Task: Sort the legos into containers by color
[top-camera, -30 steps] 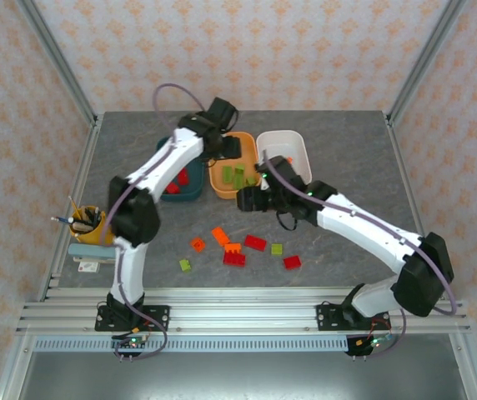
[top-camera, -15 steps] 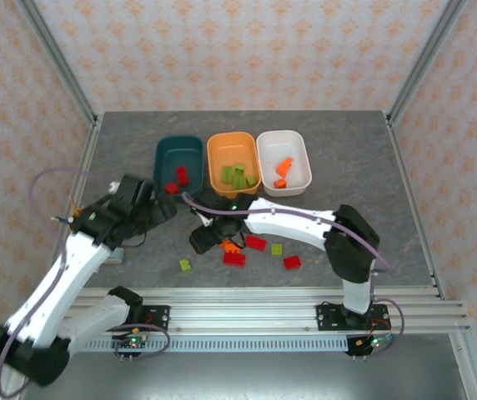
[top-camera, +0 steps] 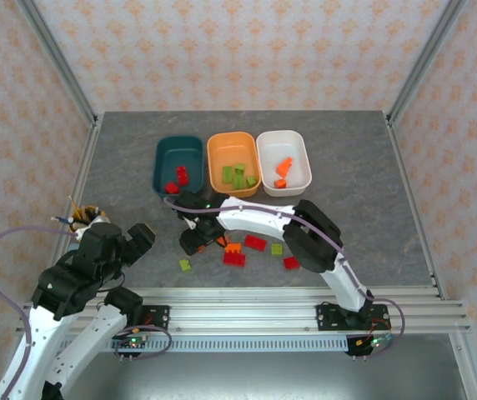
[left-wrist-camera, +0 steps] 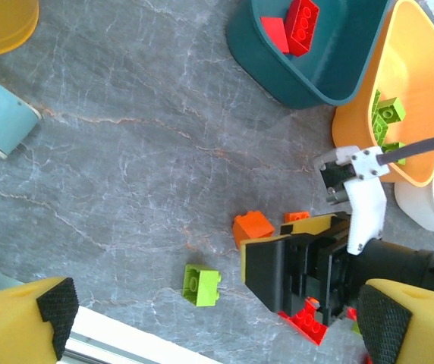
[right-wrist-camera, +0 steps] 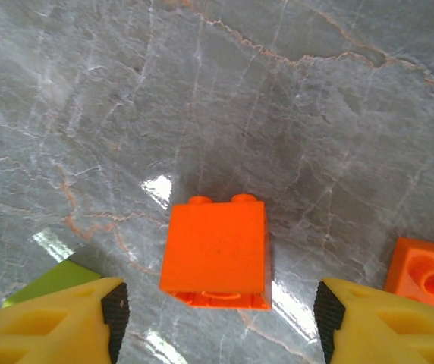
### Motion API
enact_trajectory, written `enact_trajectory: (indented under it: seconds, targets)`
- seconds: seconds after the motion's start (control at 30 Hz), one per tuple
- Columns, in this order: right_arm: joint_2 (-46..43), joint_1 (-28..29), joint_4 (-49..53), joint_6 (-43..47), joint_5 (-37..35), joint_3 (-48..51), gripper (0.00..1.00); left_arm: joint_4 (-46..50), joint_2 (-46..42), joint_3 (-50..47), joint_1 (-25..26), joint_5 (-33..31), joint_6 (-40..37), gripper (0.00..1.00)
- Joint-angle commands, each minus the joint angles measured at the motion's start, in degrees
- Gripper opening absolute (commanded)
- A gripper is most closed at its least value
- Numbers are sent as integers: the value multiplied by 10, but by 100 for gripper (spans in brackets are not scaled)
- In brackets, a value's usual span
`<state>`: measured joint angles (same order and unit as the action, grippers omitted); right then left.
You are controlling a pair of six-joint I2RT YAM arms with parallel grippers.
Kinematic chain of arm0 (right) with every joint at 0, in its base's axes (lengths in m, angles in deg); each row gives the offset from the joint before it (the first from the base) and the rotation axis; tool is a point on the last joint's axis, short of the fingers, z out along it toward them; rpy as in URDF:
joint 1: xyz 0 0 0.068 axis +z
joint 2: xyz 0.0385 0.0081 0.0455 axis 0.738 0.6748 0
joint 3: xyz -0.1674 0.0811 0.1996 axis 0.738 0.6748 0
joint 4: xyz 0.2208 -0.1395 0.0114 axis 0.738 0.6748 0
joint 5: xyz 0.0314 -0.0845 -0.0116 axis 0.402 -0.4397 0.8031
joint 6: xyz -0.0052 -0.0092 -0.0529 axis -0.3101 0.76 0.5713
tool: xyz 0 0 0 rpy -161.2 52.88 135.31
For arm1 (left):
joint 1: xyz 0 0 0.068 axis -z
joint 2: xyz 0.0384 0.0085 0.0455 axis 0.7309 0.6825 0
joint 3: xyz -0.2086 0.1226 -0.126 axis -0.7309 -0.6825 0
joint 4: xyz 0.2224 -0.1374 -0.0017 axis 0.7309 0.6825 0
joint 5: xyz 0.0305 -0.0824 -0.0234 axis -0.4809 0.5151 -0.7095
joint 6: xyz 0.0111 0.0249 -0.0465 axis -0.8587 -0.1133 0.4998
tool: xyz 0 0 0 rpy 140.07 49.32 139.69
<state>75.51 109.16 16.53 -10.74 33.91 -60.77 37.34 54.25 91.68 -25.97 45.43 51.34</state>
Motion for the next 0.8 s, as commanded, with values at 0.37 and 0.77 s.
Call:
enact_trajectory:
  seconds: [0.37,0.77]
  targets:
    - [25,3,38,-5,-62,-63,32,-67,-10,-50,2,58,14,99]
    - [-189,-187,34,-44,-104,42,30,-338,151,-67,12,219,-27,99]
